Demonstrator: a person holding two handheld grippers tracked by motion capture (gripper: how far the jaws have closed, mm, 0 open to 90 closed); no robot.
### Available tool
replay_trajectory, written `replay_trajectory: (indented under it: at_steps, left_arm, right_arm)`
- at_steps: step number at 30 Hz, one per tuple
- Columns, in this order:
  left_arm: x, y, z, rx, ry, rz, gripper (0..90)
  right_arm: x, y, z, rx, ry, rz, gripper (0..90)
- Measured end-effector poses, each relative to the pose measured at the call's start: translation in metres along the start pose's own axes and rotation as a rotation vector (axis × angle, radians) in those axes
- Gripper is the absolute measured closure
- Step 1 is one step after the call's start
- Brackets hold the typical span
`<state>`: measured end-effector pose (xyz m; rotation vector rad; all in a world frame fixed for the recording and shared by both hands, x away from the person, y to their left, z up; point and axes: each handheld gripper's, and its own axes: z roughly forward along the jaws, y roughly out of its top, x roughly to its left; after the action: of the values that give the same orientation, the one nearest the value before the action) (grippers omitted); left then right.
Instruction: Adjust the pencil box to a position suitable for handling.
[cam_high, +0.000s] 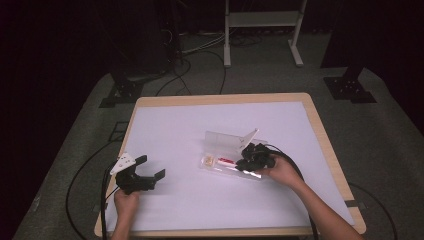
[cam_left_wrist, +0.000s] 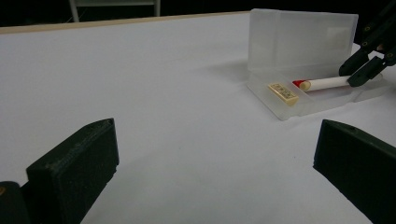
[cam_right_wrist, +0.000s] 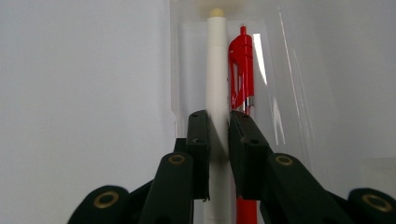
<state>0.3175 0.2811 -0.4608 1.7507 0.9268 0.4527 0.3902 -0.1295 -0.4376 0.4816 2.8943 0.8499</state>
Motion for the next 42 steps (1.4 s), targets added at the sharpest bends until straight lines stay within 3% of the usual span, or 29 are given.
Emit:
replay_trajectory:
  at_steps: [27, 42]
  left_arm:
    - [0.0, 0.0, 0.001, 0.002, 0.004, 0.002, 0.0]
    - [0.0, 0.0, 0.001, 0.004, 0.004, 0.004, 0.0]
  right_arm:
    - [-0.001, -0.004, 0.008, 0.012, 0.025, 0.013, 77.2]
    - [-0.003, -0.007, -0.006, -0.044, 0.019, 0.038, 70.2]
